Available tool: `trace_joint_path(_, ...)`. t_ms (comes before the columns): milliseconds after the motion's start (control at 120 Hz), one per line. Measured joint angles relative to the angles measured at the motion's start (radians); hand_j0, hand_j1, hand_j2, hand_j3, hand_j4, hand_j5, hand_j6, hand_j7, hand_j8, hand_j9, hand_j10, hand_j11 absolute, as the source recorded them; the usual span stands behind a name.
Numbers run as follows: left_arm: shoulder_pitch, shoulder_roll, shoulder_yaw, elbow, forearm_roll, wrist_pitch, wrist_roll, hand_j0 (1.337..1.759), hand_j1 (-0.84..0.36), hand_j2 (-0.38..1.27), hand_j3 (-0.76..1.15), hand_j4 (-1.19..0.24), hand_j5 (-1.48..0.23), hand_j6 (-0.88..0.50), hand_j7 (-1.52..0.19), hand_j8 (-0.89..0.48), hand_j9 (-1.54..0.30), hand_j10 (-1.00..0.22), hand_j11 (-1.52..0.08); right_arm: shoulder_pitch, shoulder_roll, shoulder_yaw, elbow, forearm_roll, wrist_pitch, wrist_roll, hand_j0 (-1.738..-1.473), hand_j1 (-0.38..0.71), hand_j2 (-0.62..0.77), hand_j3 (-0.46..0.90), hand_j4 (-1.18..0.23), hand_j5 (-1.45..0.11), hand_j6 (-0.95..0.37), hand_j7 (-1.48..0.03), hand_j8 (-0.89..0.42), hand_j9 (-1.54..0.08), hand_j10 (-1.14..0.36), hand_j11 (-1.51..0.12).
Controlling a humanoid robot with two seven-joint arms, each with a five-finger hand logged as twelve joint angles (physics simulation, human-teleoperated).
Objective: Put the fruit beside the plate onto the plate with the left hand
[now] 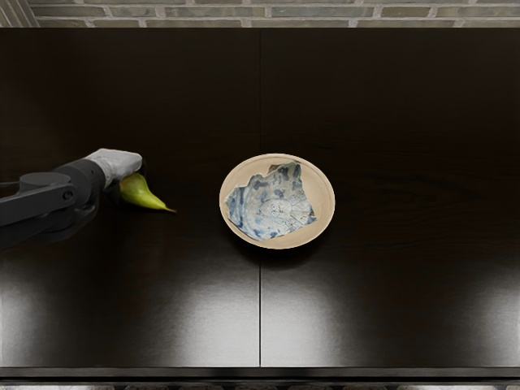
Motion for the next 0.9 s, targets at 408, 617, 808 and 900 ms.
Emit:
trace_joint_path(408, -0.012, -0.008, -0.002, -0.017, -0.007, -0.005, 0.000, 1.649, -0.35, 0.21, 0.00, -0.27, -0.89, -0.23, -0.87, -0.44, -0.88, -0.62, -0.88, 0.000, 0.000, 0.001, -0.001, 0.001, 0.000, 0.000, -1.658, -0.31, -0.01, 0.00, -0.03, -0.04, -0.03, -0.04, -0.03, -0.04, -0.03, -0.04)
trace_joint_path(617, -0.035, -0.004, -0.003, -0.052, -0.015, -0.009, 0.000, 1.646, -0.38, 0.27, 0.00, -0.23, -0.93, -0.19, -0.91, -0.41, -0.92, -0.64, -0.92, 0.000, 0.000, 0.001, -0.001, 0.001, 0.000, 0.000, -1.658, -0.31, -0.01, 0.00, -0.03, -0.04, -0.03, -0.04, -0.03, -0.04, -0.03, -0.04)
trace_joint_path(808, -0.097, 0.005, -0.003, -0.067, -0.045, -0.016, 0.000, 1.645, -0.39, 0.24, 0.00, -0.23, -0.95, -0.19, -0.92, -0.41, -0.93, -0.65, -0.93, 0.000, 0.000, 0.001, -0.001, 0.001, 0.000, 0.000, -1.658, -0.31, -0.01, 0.00, -0.03, -0.04, -0.03, -0.04, -0.03, -0.04, -0.03, -0.04)
trace_joint_path(900, -0.114, 0.004, -0.003, -0.070, -0.060, -0.022, 0.000, 1.644, -0.42, 0.29, 0.00, -0.20, -0.96, -0.18, -0.92, -0.41, -0.94, -0.65, -0.94, 0.000, 0.000, 0.001, -0.001, 0.001, 0.000, 0.000, -1.658, -0.31, -0.01, 0.00, -0.03, -0.04, -0.03, -0.04, -0.03, -0.04, -0.03, -0.04)
